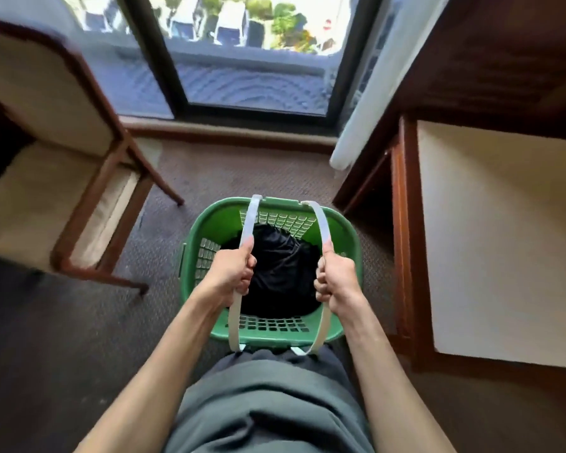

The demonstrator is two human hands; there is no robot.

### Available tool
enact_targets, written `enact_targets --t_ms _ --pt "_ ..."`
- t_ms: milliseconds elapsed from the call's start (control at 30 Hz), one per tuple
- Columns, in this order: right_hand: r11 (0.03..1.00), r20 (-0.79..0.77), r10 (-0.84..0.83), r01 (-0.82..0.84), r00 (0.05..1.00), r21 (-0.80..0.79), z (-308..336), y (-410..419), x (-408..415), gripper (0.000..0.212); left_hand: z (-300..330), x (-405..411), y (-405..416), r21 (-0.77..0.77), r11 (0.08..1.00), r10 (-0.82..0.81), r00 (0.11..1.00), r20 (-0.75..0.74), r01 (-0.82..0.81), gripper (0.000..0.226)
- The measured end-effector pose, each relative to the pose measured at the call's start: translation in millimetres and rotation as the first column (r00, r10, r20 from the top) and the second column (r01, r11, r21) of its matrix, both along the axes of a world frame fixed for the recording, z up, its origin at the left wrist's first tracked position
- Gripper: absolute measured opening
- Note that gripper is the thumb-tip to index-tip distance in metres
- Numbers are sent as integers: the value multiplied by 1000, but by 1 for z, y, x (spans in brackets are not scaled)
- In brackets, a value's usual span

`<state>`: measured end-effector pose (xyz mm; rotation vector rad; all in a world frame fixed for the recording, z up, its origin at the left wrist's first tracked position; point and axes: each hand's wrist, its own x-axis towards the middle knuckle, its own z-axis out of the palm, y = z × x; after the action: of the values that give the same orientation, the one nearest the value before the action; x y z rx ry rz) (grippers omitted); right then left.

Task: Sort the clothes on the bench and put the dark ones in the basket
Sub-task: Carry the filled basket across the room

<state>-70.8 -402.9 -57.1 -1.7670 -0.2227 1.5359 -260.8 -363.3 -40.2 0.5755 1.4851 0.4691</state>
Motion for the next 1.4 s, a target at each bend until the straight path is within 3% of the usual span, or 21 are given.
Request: enact_targets --t_ms 167,333,533,700,933,1033,1267,1333,1400 --pt "984 -32 -178 179 983 8 -15 43 7 56 -14 13 74 -2 989 -150 988 -45 150 54" --pt "862 -46 -507 507 861 -3 -18 54 21 56 -8 56 142 -20 899 -438 897 -53 437 53" --pt "511 44 -857 858 514 -60 -35 64 16 58 -33 113 207 -94 651 -758 652 -20 753 53" --pt "270 85 -957 958 278 -93 -50 80 0 59 -53 150 255 -132 404 -913 408 3 905 53" --pt "-49 170 -985 997 -38 -60 -57 79 -4 56 -52 209 264 -100 140 -990 137 -33 985 49" --pt "-84 167 -983 994 -72 -65 -61 76 0 60 -58 225 261 -110 102 -994 98 -39 989 51" --pt "22 83 -996 985 36 -170 -97 84 8 60 -99 235 265 -125 112 -984 92 -154 986 54" --pt "20 62 -998 980 33 -196 -116 90 5 60 -116 235 268 -99 33 -981 14 -191 995 53" --pt "6 68 -998 981 19 -193 -128 90 6 59 -129 238 268 0 -118 -950 -113 -291 993 46"
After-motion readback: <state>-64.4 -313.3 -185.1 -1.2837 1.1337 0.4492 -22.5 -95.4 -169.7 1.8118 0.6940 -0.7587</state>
